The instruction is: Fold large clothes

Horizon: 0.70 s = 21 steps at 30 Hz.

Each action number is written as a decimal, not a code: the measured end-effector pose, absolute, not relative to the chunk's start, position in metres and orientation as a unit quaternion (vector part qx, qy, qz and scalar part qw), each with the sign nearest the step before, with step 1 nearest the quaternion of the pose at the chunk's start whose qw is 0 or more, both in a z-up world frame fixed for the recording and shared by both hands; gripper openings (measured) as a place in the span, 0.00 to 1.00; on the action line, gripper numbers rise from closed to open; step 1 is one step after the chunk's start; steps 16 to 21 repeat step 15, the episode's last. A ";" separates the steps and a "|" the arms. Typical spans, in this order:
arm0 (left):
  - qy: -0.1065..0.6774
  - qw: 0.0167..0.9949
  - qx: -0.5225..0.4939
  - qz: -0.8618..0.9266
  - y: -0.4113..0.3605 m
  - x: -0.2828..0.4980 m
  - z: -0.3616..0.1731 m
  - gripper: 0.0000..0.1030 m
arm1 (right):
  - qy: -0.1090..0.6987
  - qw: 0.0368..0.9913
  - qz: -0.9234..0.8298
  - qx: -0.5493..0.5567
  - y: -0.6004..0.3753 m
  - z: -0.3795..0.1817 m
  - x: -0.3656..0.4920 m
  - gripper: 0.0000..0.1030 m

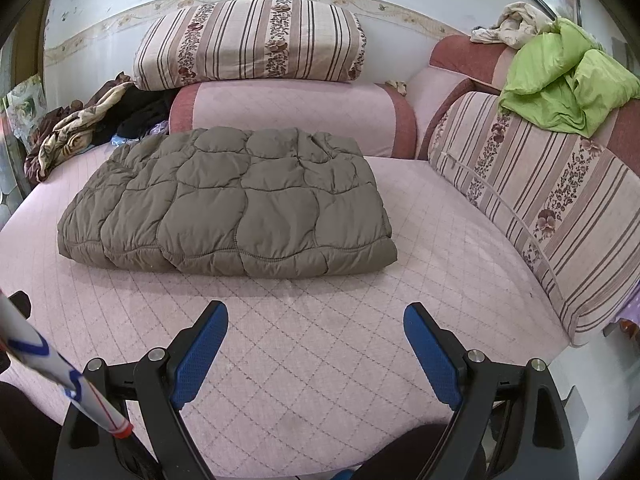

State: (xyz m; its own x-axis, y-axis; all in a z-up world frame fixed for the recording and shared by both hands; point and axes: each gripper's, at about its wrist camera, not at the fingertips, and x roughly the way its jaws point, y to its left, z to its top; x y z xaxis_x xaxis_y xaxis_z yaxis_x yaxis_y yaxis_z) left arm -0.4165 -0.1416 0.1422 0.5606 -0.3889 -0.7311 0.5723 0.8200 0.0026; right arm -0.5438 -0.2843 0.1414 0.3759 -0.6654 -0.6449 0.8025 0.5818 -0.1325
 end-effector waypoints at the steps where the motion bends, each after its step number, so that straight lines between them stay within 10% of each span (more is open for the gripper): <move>1: 0.381 0.874 0.122 -0.275 -0.143 -0.416 0.141 0.90 | 0.337 0.823 -0.445 0.102 -0.284 0.141 -0.544 0.90; 21: 0.402 0.864 0.125 -0.276 -0.151 -0.402 0.126 0.90 | 0.356 0.817 -0.437 0.124 -0.295 0.127 -0.535 0.90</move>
